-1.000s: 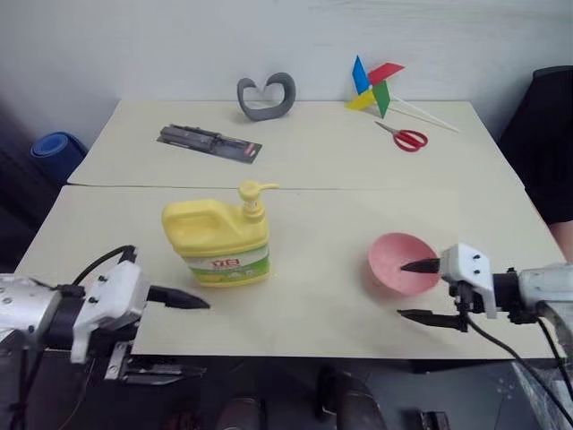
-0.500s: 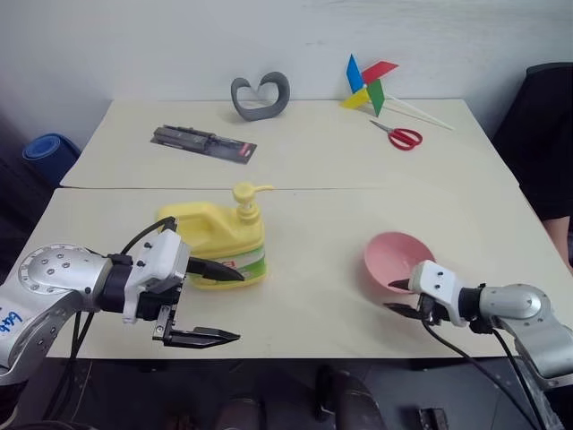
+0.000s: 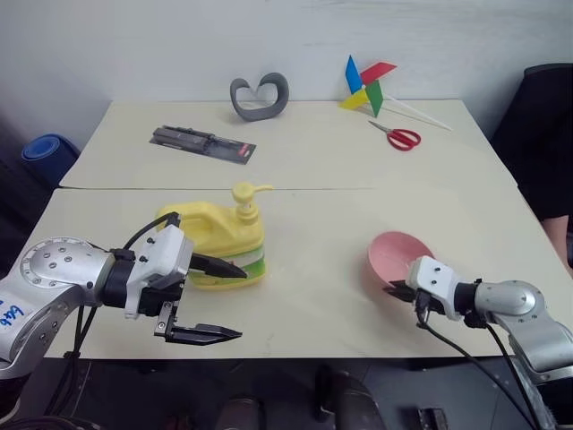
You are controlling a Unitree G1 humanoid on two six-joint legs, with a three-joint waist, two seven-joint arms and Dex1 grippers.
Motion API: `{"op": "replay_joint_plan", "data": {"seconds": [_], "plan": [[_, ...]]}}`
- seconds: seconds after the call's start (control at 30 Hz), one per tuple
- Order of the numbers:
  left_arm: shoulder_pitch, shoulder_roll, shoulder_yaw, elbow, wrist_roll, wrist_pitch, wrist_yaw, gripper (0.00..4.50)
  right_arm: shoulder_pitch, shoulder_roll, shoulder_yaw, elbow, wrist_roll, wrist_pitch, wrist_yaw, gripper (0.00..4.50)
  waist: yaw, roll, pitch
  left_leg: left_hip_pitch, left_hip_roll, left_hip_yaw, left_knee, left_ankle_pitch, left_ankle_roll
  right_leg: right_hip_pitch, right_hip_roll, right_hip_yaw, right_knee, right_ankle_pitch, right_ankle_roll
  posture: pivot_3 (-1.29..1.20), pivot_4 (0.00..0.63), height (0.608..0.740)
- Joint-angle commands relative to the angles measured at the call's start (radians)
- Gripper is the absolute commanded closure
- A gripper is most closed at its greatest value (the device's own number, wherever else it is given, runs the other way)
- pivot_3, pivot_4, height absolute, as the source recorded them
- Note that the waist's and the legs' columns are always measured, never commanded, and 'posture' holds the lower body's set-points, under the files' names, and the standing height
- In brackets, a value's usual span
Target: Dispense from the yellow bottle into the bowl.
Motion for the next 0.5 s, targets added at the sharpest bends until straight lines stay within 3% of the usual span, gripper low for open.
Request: {"op": "replay_joint_plan", "data": {"seconds": [0.03, 0.2, 0.3, 0.43, 0.5], "plan": [[-0.028, 0.014, 0.089, -0.016, -0.077, 0.033, 0.025, 0.0, -0.053, -0.024, -0.016, -0.056, 0.036, 0.008, 0.049, 4.47, -0.004, 0.0, 0.0, 0.0, 0.0, 0.0, 0.0, 0.0, 0.0, 0.0, 0.0, 0.0, 0.0, 0.0, 0.0, 0.0, 0.15, 0.74], [-0.153, 0.06, 0.231, 0.054, -0.248, 0.139, 0.08, 0.0, -0.223, -0.067, 0.008, -0.108, 0.084, 0.052, 0.172, 4.47, -0.015, -0.001, 0.001, 0.0, 0.0, -0.003, 0.001, 0.0, 0.0, 0.0, 0.0, 0.001, 0.0, 0.0, -0.001, 0.0, 0.15, 0.74], [-0.279, 0.112, 0.281, 0.176, -0.294, 0.175, 0.095, 0.0, -0.417, -0.053, 0.064, -0.083, 0.107, 0.066, 0.27, 4.47, -0.022, -0.003, 0.003, 0.001, 0.001, -0.006, 0.001, 0.0, 0.0, -0.001, 0.001, 0.001, 0.0, 0.001, -0.001, 0.0, 0.15, 0.74], [-0.402, 0.161, 0.222, 0.322, -0.217, 0.137, 0.058, 0.0, -0.692, 0.045, 0.17, 0.024, 0.096, 0.086, 0.353, 4.47, -0.023, -0.002, 0.003, 0.001, 0.001, -0.003, 0.0, 0.0, -0.001, -0.001, 0.002, -0.001, 0.002, 0.001, -0.002, 0.0, 0.15, 0.74], [-0.455, 0.164, 0.164, 0.385, -0.156, 0.099, 0.033, 0.39, -0.818, 0.116, 0.229, 0.106, 0.066, 0.091, 0.376, 4.5, -0.028, -0.003, 0.003, 0.0, 0.0, 0.003, 0.0, 0.0, -0.001, -0.003, 0.002, -0.002, 0.004, 0.001, -0.002, 0.0, 0.15, 0.74]]}}
